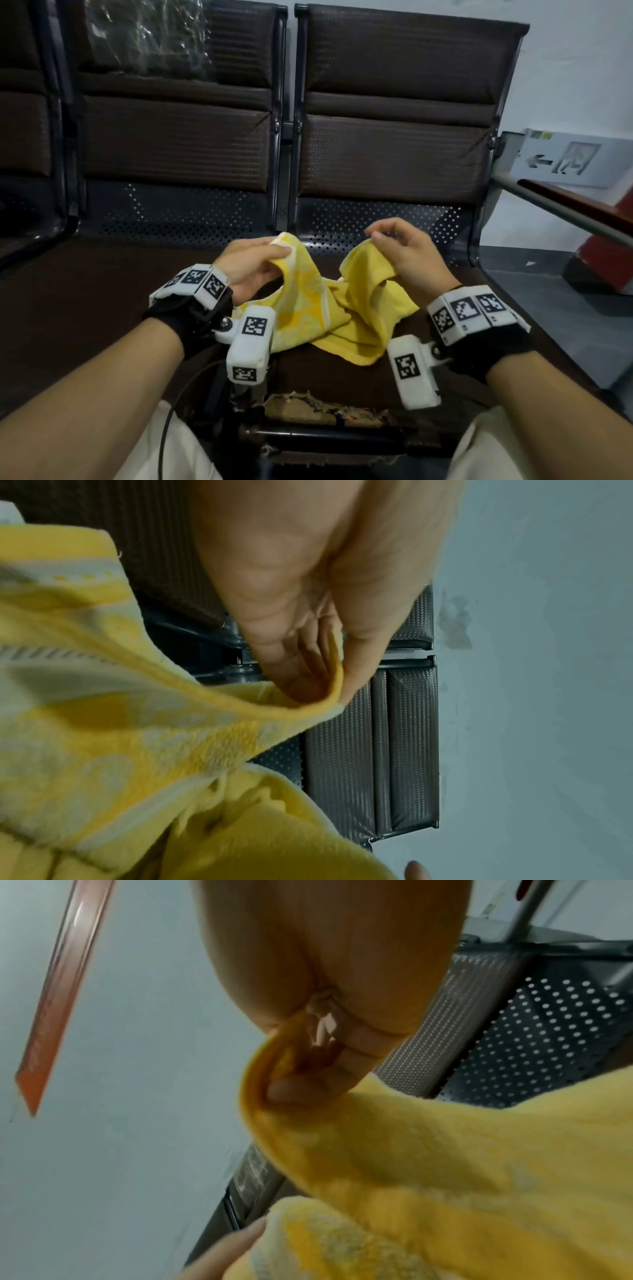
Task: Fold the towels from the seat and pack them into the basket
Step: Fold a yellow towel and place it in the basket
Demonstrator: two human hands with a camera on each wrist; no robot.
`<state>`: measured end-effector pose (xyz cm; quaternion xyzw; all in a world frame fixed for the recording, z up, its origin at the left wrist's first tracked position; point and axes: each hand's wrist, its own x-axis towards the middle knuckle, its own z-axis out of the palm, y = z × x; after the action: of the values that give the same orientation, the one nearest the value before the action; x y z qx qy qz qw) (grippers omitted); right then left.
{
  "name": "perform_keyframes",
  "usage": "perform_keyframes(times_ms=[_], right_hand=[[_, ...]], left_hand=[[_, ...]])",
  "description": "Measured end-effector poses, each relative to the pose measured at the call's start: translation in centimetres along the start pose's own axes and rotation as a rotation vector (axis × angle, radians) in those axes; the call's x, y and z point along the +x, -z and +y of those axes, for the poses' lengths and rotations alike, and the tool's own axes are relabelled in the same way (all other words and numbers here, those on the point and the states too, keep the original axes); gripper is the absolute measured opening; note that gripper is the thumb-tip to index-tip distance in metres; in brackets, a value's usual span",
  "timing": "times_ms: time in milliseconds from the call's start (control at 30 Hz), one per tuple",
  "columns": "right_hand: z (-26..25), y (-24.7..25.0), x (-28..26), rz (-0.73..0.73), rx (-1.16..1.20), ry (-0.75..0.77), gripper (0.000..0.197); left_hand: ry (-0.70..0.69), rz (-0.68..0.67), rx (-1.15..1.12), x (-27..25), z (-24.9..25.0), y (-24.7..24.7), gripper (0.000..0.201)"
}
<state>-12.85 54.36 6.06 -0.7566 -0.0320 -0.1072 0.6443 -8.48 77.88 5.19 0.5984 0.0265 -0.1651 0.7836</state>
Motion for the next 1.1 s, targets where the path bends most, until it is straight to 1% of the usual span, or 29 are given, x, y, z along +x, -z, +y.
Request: perform_keyframes(times_ms=[67,100,133,167,233,267,300,333,367,433,467,533,600,667,767,900,967,1033,1100], right_hand=[[-0.5,-0.3,0.1,-0.020,0.178,-0.094,0.027],[-0.6,-0.4,0.0,-0.047,0.215,-0.143,0.031],[-0.4,-0.6,0.0,-0.077,0.179,-0.157,0.033],[-0.1,-0.6,-0.1,-0.115,0.019,-0.129,0.031],[0.7,-0.5,-0.4,-0.208,-0.585,0.017,0.025],[0.9,-0.5,-0.5,-0.274,-0.842,0.074,0.022],[1.0,-0.5,-0.8,-0.333,-1.001,0.097,0.017],[1.0,-0.5,-0.9,-0.373,-1.071,0.105,0.011],[0.8,-0.7,-0.9,-0.394,-1.092,0.100,0.012],[0.4,-1.0,-0.6,-0.393,-1.019,0.107,0.019],[0.0,-1.1,-0.5,-0.392,-0.945,0.139,0.018],[-1.0,-1.6,-0.6,-0.360,-0.727,0.244,0.013],[-1.6,-2.1,-0.8,-0.292,-0.521,0.294,0.010],[-1.4,-2.5,-1.0,-0.236,-0.492,0.287,0.009],[-0.4,-3.0,-0.8,-0.199,-0.517,0.246,0.010],[0.4,-3.2,-0.1,-0.135,-0.390,0.120,0.005],[0.7,-3.1,0.2,-0.090,-0.317,0.059,0.012],[0.9,-3.1,0.3,-0.059,-0.299,0.026,0.011],[1.1,-2.9,0.3,-0.043,-0.317,0.027,0.009]], left_hand=[[-0.010,0.003,-0.043,0.1,-0.2,0.0,0.030],[-0.024,0.031,-0.066,0.1,-0.3,0.0,0.030],[-0.048,0.078,-0.081,0.2,-0.4,0.0,0.030],[-0.077,0.130,-0.087,0.4,-0.5,0.1,0.030],[-0.123,0.197,-0.063,0.6,-0.7,0.3,0.028],[-0.128,0.209,-0.042,0.6,-0.8,0.3,0.026],[-0.122,0.210,-0.017,0.6,-0.9,0.2,0.025],[-0.114,0.206,0.017,0.5,-1.0,0.0,0.025],[-0.108,0.201,0.052,0.5,-1.1,-0.2,0.025],[-0.130,0.205,0.130,0.4,-1.3,-0.7,0.026],[-0.159,0.209,0.189,0.4,-1.5,-1.0,0.025],[-0.213,0.195,0.327,0.3,-1.8,-1.3,0.022],[-0.201,0.126,0.410,-0.1,-2.0,-1.6,0.019],[-0.163,0.055,0.400,-0.4,-2.2,-1.9,0.018],[-0.162,0.009,0.350,-0.9,-2.1,-2.5,0.020],[-0.157,-0.064,0.213,-1.3,-2.1,-3.3,0.018],[-0.153,-0.094,0.173,-1.3,-2.2,-3.9,0.020],[-0.133,-0.113,0.135,-1.4,-2.3,-4.3,0.026],[-0.115,-0.148,0.092,-1.6,-2.3,-4.5,0.031]])
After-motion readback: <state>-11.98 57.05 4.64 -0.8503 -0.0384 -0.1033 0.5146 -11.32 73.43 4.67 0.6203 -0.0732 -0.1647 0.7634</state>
